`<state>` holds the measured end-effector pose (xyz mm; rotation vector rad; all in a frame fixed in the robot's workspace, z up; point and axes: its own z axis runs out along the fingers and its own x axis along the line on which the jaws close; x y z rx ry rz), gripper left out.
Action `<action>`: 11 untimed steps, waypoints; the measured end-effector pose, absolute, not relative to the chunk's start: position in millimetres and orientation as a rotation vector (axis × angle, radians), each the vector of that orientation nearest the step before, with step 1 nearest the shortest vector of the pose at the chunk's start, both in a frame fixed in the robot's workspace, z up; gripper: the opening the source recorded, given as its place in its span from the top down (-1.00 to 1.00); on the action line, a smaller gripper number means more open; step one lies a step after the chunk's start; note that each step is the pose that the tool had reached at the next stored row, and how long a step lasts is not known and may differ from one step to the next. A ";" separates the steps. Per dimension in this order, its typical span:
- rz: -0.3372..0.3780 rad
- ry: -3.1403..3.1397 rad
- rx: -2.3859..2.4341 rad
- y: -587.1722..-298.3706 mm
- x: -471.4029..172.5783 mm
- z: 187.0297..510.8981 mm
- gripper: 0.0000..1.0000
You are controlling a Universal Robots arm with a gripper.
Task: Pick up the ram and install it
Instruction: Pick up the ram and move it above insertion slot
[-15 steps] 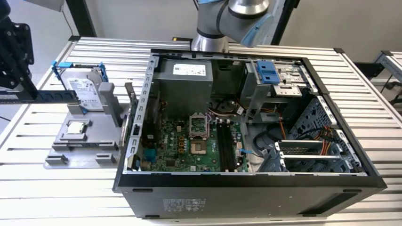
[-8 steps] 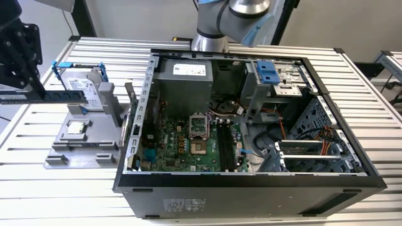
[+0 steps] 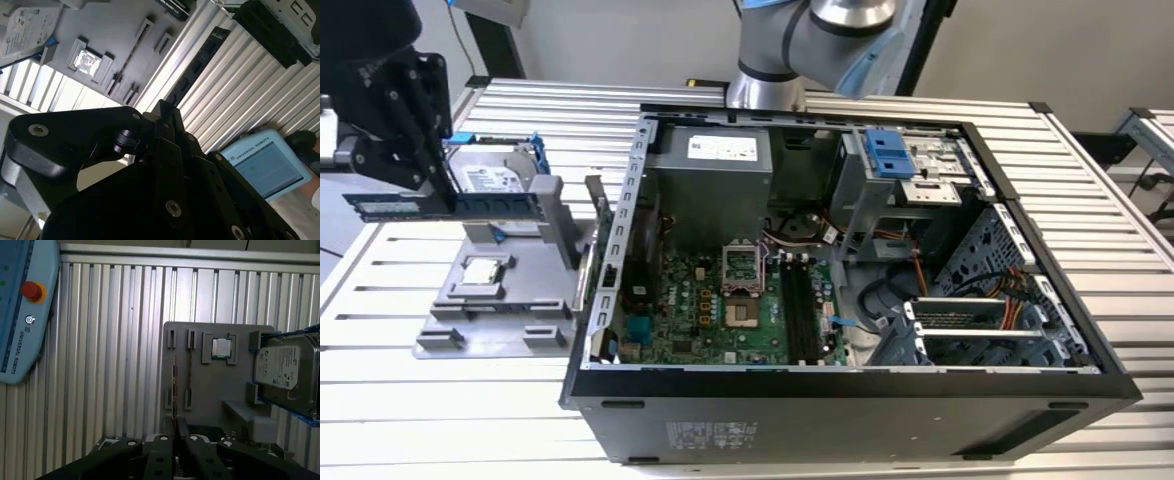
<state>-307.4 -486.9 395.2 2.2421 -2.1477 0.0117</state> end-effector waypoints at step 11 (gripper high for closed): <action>0.006 -2.145 2.240 -488.6 -259.5 395.2 1.00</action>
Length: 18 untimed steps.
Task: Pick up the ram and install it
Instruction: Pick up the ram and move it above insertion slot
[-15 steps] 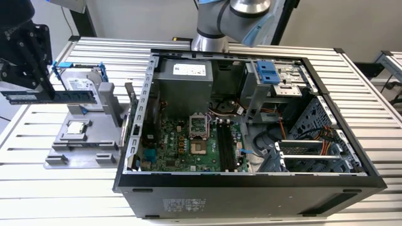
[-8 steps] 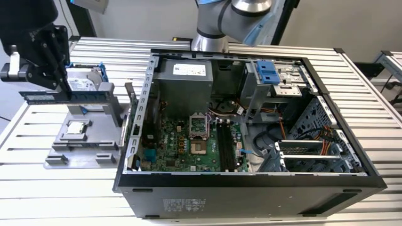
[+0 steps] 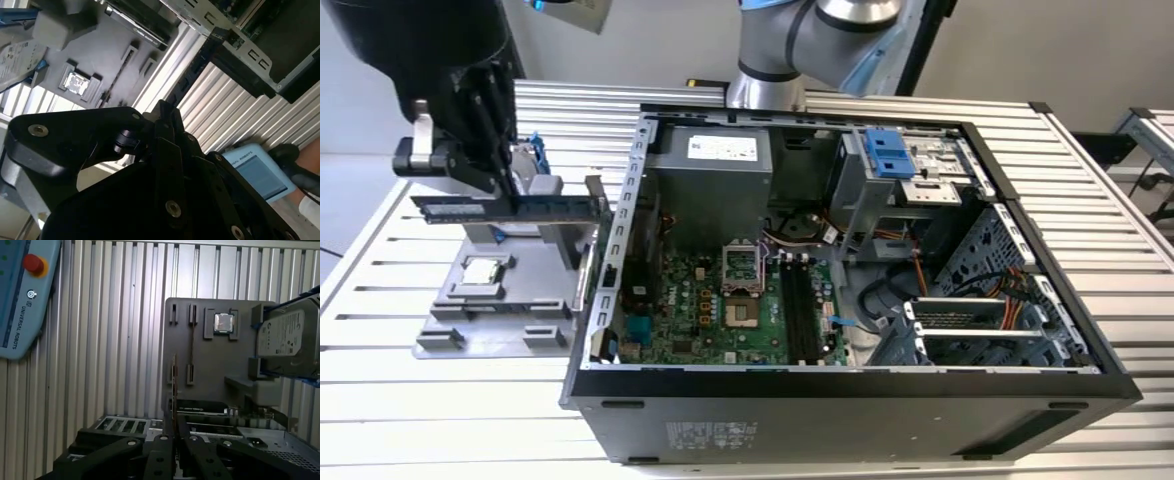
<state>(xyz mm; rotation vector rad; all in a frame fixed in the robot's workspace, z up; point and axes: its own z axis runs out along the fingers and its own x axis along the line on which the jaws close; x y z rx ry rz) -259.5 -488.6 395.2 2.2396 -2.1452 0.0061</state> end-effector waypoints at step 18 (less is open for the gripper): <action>-0.001 -2.142 2.237 -491.0 -179.5 395.2 1.00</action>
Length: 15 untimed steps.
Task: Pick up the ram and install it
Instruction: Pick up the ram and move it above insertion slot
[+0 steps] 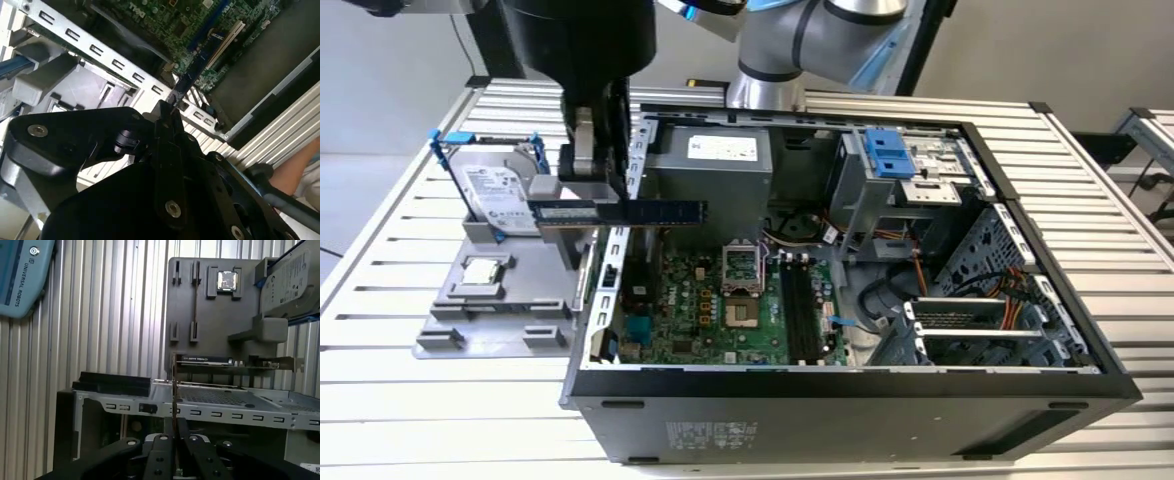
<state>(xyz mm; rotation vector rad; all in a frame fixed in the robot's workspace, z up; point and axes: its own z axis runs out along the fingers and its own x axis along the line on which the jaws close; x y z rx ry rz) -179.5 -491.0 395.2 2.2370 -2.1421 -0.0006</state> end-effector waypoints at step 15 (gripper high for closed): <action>-0.004 -2.141 2.236 -491.1 -111.5 395.2 1.00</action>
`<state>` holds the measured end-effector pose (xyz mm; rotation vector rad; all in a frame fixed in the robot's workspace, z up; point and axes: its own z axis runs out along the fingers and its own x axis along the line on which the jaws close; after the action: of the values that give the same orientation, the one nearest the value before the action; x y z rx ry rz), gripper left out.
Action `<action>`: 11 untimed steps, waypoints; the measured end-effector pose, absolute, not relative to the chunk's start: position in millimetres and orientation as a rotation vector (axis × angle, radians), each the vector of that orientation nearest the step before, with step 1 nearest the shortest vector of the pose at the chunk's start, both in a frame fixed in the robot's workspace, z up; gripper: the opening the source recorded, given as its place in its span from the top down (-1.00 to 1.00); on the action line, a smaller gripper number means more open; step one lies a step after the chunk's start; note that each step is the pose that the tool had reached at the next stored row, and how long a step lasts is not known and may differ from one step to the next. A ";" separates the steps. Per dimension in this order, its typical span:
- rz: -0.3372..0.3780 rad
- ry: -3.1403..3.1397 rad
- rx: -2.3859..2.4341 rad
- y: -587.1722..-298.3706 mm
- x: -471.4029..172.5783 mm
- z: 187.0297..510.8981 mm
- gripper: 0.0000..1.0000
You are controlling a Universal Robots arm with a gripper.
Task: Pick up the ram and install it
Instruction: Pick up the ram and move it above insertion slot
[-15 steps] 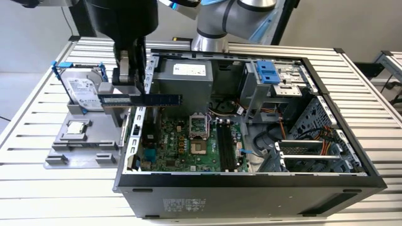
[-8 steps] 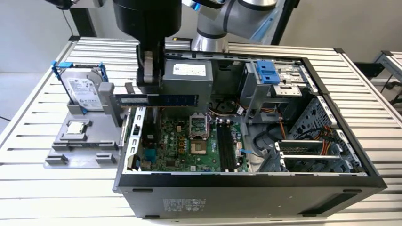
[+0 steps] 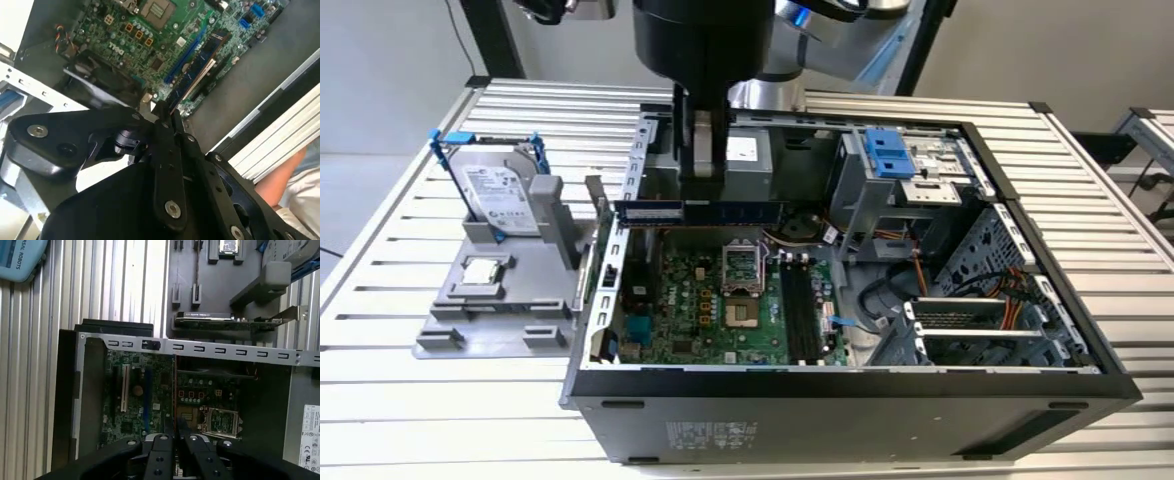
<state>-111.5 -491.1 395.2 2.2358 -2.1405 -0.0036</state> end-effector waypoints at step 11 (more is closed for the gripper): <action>-0.004 -2.141 2.236 -491.1 -71.3 395.2 1.00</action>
<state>-71.3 -491.1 395.2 2.2355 -2.1406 -0.0039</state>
